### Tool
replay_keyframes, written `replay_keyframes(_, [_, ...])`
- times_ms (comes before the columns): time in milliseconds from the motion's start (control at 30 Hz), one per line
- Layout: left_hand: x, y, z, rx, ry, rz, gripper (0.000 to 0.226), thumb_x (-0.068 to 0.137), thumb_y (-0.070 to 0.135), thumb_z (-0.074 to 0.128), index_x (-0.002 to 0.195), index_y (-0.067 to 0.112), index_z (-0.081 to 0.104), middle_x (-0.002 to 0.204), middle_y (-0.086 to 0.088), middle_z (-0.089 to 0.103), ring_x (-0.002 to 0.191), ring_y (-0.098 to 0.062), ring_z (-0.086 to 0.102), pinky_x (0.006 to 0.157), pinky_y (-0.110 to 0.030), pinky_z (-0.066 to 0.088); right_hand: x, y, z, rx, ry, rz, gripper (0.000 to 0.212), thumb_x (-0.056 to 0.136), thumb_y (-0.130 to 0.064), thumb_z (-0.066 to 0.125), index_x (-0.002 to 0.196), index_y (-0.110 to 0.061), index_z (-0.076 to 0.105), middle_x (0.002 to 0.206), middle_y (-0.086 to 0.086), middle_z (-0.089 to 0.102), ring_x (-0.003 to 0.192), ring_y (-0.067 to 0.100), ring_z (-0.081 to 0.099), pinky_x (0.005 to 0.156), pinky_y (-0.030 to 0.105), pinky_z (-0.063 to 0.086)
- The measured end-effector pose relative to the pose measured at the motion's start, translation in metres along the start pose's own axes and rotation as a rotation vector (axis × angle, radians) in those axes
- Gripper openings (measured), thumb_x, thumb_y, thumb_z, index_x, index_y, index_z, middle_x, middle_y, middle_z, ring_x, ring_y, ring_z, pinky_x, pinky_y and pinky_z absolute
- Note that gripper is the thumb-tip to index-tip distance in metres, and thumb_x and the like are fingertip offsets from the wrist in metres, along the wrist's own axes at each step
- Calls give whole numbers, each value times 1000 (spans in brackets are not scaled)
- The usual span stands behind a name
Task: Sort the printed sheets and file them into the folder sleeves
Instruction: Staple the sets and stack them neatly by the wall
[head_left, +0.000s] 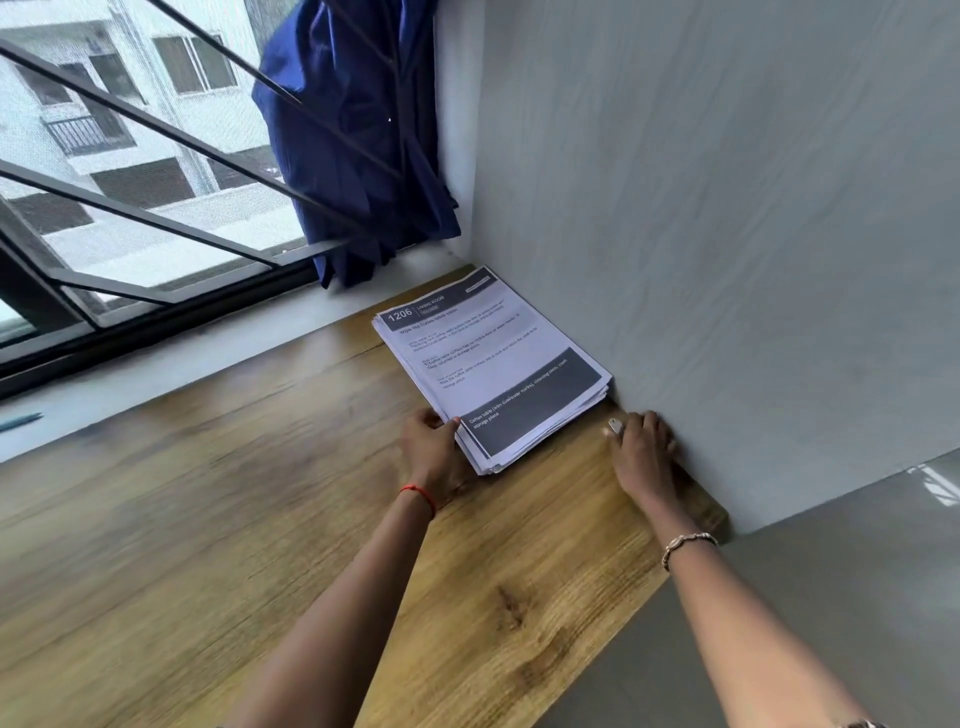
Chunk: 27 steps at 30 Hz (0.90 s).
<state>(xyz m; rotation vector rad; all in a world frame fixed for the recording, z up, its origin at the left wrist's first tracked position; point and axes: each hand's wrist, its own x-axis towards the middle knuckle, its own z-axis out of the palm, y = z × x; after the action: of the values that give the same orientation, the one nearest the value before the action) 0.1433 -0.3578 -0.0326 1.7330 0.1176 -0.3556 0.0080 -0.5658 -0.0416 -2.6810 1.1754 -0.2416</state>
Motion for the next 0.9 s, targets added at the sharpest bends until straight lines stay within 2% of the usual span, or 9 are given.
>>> replay_keyframes(100, [6, 2, 0, -18, 30, -59, 11, 82, 8, 67, 73, 4, 62, 65, -3, 57, 62, -17, 52, 72, -40, 53, 9, -19, -7, 132, 103, 3, 32, 91, -21, 59, 104, 8, 57, 109, 28, 54, 107, 41, 49, 91, 47, 34])
replay_keyframes(200, [16, 1, 2, -92, 35, -133, 22, 79, 10, 71, 64, 5, 56, 65, -7, 54, 65, -19, 52, 72, -44, 54, 21, -39, -10, 198, 104, -36, 34, 92, -20, 57, 110, 8, 53, 112, 27, 53, 106, 41, 51, 88, 44, 38])
replay_keyframes(300, [20, 8, 6, -191, -55, -170, 11, 80, 10, 72, 80, 5, 62, 82, -10, 64, 78, -24, 61, 76, -38, 51, 32, -59, -13, 220, 99, -55, 37, 93, -21, 55, 115, 8, 51, 114, 27, 51, 104, 41, 52, 82, 44, 43])
replay_keyframes(400, [20, 18, 12, -240, -96, -153, 18, 82, 4, 67, 92, 12, 55, 94, -8, 64, 90, -28, 64, 81, -43, 54, 42, -71, -11, 132, 76, -38, 39, 93, -26, 53, 117, 6, 50, 117, 24, 51, 106, 39, 51, 83, 43, 43])
replay_keyframes(467, [20, 23, 16, -225, -97, -113, 24, 85, -1, 62, 92, 15, 46, 94, -4, 58, 90, -26, 61, 73, -39, 54, 48, -75, -9, 80, 69, -13, 38, 93, -26, 52, 114, 6, 52, 116, 24, 51, 107, 39, 50, 85, 42, 41])
replay_keyframes(533, [21, 25, 18, -225, -131, -104, 30, 87, -5, 55, 105, 12, 37, 103, -6, 55, 94, -25, 58, 65, -31, 52, 52, -78, -8, 50, 75, 18, 36, 92, -24, 53, 108, 8, 55, 112, 25, 52, 105, 39, 51, 85, 43, 41])
replay_keyframes(600, [24, 27, 16, -249, -141, -116, 34, 88, -10, 48, 109, 11, 31, 107, -9, 54, 93, -24, 56, 60, -27, 50, 54, -82, -9, 52, 88, 53, 33, 89, -22, 55, 101, 9, 57, 107, 26, 53, 101, 41, 52, 84, 45, 41])
replay_keyframes(700, [30, 29, -3, -307, -77, -142, 35, 85, -14, 46, 108, 9, 34, 108, -15, 55, 93, -26, 56, 70, -34, 52, 57, -91, -11, 114, 118, 6, 28, 85, -17, 59, 94, 10, 60, 102, 28, 54, 99, 43, 52, 82, 47, 42])
replay_keyframes(900, [18, 13, -80, -248, 29, -109, 36, 81, -15, 44, 107, 9, 39, 109, -19, 57, 88, -23, 56, 66, -28, 50, 51, -140, -22, 286, -273, -77, 50, 94, -28, 52, 132, 5, 44, 137, 24, 45, 127, 36, 41, 99, 36, 35])
